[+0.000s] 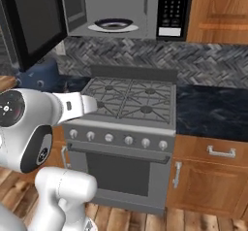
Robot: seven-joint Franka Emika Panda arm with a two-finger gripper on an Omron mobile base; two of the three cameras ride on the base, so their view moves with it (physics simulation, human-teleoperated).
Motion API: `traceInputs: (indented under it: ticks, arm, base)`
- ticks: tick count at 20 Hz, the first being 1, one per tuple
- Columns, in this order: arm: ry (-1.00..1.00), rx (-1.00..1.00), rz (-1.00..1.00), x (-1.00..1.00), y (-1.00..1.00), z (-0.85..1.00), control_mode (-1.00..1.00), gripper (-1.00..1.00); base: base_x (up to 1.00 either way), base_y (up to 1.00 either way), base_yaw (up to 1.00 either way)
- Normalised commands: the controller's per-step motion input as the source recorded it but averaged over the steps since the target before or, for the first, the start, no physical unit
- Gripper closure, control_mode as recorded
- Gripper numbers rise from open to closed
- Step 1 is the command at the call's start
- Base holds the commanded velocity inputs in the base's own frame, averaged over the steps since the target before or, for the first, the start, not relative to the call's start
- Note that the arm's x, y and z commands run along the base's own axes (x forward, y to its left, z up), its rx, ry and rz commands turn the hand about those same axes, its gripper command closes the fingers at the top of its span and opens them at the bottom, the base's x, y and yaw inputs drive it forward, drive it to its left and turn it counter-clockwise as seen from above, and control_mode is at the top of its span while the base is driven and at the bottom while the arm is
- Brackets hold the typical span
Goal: Transport the fish from the fridge to the microwave and turn on the microwave.
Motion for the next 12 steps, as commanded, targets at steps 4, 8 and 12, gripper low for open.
traceInputs:
  ticks: [4, 8, 12]
  arm:
    - [0.00, 0.00, 0.00, 0.00, 0.00, 0.00, 1.00, 1.00]
    - [0.00, 0.00, 0.00, 0.00, 0.00, 0.00, 1.00, 1.00]
    - [0.00, 0.00, 0.00, 0.00, 0.00, 0.00, 1.00, 1.00]
  base:
    - [0.34, 0.38, 0.12]
    - [0.41, 0.07, 0.14]
    - [0.41, 0.01, 0.12]
